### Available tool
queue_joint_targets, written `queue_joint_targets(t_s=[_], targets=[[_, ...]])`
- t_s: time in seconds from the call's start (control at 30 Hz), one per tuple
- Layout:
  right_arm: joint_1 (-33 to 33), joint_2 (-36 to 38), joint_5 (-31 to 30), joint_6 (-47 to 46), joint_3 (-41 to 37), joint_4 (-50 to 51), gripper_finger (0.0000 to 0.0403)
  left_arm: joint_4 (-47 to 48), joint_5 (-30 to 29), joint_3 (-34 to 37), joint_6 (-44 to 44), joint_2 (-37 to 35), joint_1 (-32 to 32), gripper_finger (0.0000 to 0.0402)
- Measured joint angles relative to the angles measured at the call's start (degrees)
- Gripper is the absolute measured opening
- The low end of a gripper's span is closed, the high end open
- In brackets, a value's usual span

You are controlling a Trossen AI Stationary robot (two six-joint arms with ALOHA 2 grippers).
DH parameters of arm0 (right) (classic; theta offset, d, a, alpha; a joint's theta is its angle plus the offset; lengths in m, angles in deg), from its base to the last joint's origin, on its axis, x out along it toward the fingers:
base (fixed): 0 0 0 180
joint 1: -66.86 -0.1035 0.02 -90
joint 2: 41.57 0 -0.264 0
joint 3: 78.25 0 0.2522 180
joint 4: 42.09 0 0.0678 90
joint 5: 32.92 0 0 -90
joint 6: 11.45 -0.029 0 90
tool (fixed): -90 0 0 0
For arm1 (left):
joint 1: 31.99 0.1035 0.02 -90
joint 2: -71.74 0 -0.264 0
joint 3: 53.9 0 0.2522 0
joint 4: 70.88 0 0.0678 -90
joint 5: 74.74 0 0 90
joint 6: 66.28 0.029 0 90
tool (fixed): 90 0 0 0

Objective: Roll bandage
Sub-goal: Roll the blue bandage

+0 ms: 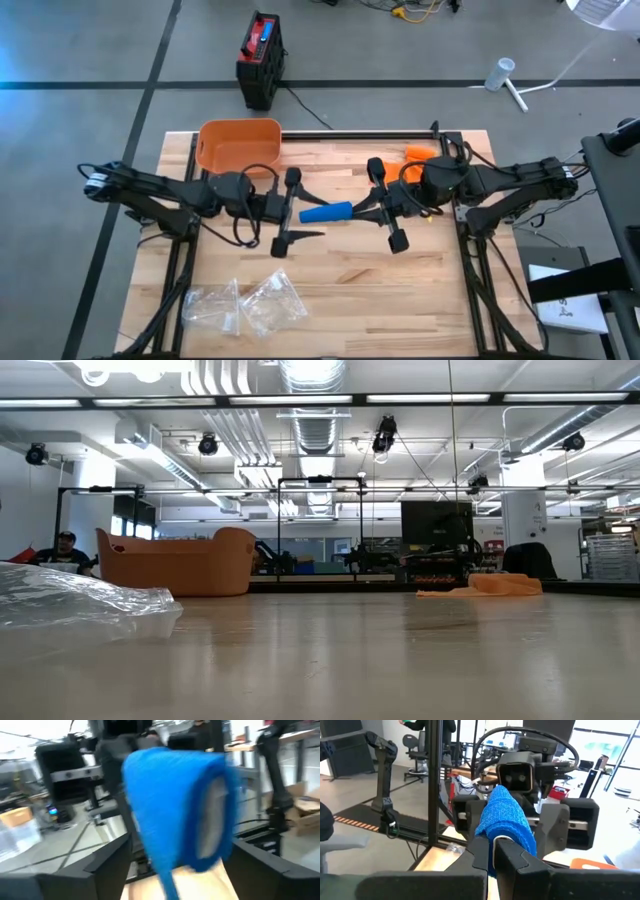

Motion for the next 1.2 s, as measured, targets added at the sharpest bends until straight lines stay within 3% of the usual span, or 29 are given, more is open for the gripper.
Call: queue_joint_targets(t_s=[0.2, 0.4, 0.47, 0.73, 0.97, 1.2], targets=[[0.00, 0.00, -0.03, 0.00, 0.00, -0.02, 0.0003, -3.56, -3.73, 0.07, -0.50, 0.97, 0.03, 0.0203], [0.09, 0.00, -0.50, -0.33, 0.03, -0.43, 0.0003, -5.29, -7.73, 0.07, 0.33, 1.50, 0.12, 0.0041], [0.09, 0.00, -0.49, -1.79, 0.07, -0.48, 0.0003, -5.51, -7.75, 0.07, 1.07, 1.50, 0.16, 0.0013], [-0.28, 0.64, 5.67, -6.13, 0.04, -0.48, 0.0003, -4.72, -8.75, 0.03, 8.95, 1.22, 0.36, 0.0004], [-0.42, 2.25, 5.75, -7.27, 0.04, 0.72, 0.0003, -5.52, -14.13, -0.27, 16.28, 1.11, 0.16, 0.0001], [-0.44, 1.99, 9.61, -10.10, 0.02, 0.53, 0.0003, -12.02, -16.23, -0.57, 24.32, 1.01, 0.70, 0.0000]])
